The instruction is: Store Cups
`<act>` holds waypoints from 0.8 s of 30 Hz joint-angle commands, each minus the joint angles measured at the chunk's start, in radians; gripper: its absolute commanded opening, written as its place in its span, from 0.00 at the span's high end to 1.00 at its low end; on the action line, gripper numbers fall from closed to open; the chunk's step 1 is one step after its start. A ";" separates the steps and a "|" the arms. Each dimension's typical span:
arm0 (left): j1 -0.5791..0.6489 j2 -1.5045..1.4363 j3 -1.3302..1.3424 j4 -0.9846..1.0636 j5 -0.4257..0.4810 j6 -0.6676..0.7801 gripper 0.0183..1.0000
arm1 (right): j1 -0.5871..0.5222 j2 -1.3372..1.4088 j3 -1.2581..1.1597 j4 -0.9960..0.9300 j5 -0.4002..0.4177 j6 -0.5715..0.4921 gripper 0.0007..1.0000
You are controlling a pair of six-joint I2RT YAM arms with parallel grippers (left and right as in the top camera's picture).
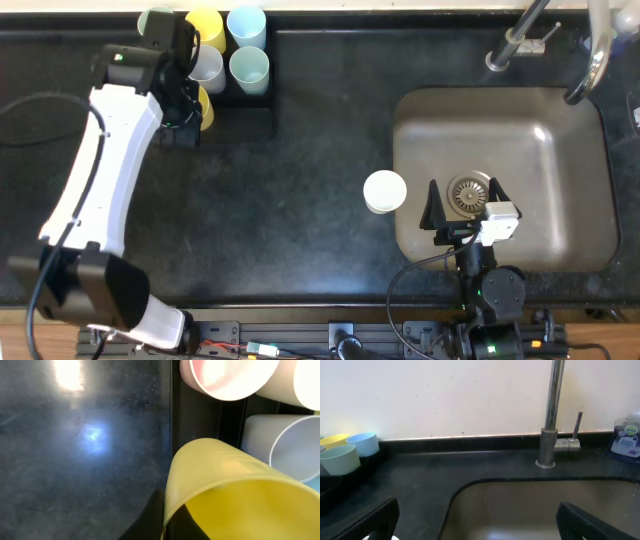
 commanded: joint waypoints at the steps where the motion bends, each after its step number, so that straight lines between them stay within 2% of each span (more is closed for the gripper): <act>1: 0.004 0.047 -0.004 0.010 -0.013 -0.038 0.98 | 0.004 -0.010 -0.013 0.005 0.008 0.006 0.00; 15: 0.005 0.153 -0.004 0.095 -0.079 -0.056 0.98 | 0.004 -0.010 -0.013 0.005 0.008 0.007 0.00; 24: 0.008 0.215 -0.004 0.125 -0.077 -0.055 0.98 | 0.004 -0.010 -0.013 0.005 0.008 0.007 0.00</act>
